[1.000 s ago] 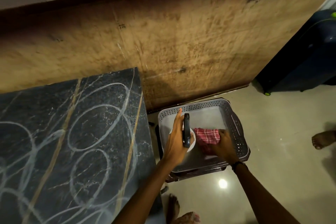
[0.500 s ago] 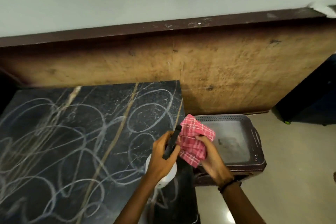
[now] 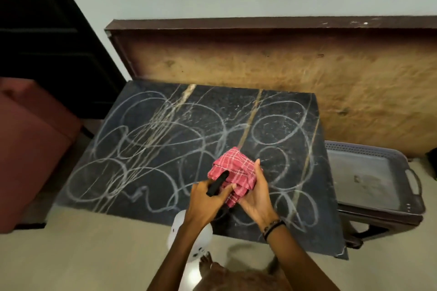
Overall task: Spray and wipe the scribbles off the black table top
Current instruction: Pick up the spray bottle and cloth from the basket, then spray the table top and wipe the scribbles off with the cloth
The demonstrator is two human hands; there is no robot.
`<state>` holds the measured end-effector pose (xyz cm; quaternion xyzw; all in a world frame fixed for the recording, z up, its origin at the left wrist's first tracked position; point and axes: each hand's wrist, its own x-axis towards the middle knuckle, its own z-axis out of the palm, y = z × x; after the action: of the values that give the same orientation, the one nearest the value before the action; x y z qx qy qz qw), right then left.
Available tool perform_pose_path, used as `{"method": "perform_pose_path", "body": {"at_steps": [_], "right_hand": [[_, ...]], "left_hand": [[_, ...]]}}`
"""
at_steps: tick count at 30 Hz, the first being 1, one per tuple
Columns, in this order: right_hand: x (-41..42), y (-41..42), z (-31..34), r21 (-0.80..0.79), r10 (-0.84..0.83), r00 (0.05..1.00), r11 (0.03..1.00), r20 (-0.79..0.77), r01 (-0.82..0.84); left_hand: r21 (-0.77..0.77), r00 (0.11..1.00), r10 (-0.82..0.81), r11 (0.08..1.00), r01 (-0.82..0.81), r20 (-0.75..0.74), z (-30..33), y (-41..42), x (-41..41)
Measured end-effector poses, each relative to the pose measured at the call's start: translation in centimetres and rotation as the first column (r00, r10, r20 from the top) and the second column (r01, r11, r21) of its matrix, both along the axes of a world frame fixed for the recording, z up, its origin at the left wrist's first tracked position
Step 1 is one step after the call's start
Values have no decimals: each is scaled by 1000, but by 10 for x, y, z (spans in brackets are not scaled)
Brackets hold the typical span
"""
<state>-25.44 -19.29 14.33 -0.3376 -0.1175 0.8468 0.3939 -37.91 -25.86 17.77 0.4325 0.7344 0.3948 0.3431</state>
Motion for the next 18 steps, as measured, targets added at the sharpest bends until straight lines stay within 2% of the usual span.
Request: {"method": "perform_pose_path", "body": {"at_steps": [4, 8, 12, 18], "right_hand": [[-49, -24, -4, -8, 16, 999, 1000, 32, -16], [-86, -41, -4, 3, 63, 994, 998, 84, -63], [-112, -54, -4, -5, 125, 986, 992, 110, -125], [-132, -56, -5, -9, 237, 965, 971, 113, -238]], "left_hand": [[-46, 999, -33, 998, 33, 10, 4, -29, -49], [-73, 996, -67, 995, 62, -66, 8, -54, -78], [-45, 996, 23, 999, -27, -89, 3, -76, -98], [-23, 994, 98, 995, -99, -39, 2, -91, -119]]}}
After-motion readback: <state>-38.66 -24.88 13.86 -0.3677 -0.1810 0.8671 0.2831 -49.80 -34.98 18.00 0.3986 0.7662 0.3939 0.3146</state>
